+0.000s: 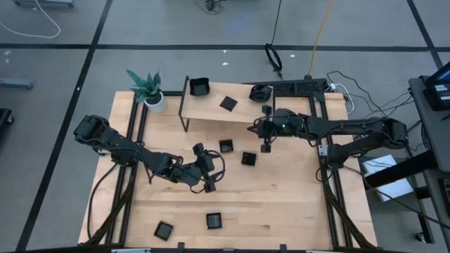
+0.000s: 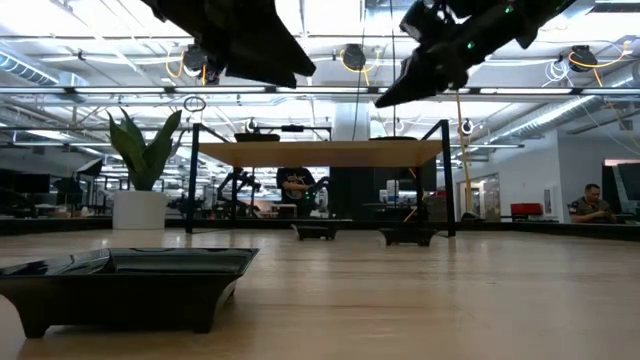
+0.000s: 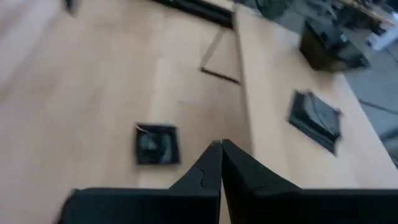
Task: Pick & Place Mini shaped plates
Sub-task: Stack the black square plate on top of the other black square plates on the shelf
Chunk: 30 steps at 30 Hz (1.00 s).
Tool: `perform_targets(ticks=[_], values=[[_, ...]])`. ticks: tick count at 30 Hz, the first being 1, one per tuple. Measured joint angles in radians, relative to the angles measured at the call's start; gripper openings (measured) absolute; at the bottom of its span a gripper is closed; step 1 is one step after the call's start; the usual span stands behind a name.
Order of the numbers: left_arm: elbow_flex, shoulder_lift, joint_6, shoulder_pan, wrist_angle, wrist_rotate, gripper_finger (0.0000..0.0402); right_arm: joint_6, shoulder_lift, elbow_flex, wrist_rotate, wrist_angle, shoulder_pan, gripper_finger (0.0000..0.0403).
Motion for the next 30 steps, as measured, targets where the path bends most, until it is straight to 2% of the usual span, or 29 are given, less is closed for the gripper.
perform_targets(ticks=[5, 9, 14, 17, 22, 26, 30], values=[[0.0, 0.0, -0.012, -0.026, -0.093, 0.003, 0.0273, 0.083, -0.001, 0.0, -0.001, -0.007, 0.079, 0.0001], [0.0, 0.0, -0.065, -0.044, -0.169, -0.02, 0.0273, 0.103, 0.007, 0.0, -0.004, -0.013, 0.109, 0.0026], [0.0, -0.009, -0.086, -0.03, -0.134, -0.036, 0.0273, 0.132, 0.029, 0.051, -0.005, 0.012, 0.035, 0.0088], [0.0, -0.009, -0.081, -0.015, -0.121, -0.036, 0.0273, 0.133, 0.072, 0.123, -0.054, -0.021, -0.04, 0.013], [0.0, -0.009, -0.076, 0.006, -0.128, -0.041, 0.0273, 0.127, 0.212, 0.302, -0.079, -0.046, -0.147, 0.0208], [0.0, -0.009, -0.051, 0.009, -0.13, -0.066, 0.0273, 0.116, 0.359, 0.423, -0.075, -0.11, -0.185, 0.0271], [0.0, -0.009, -0.017, 0.005, -0.132, -0.076, 0.0273, 0.118, 0.461, 0.487, -0.049, -0.128, -0.201, 0.0309]])
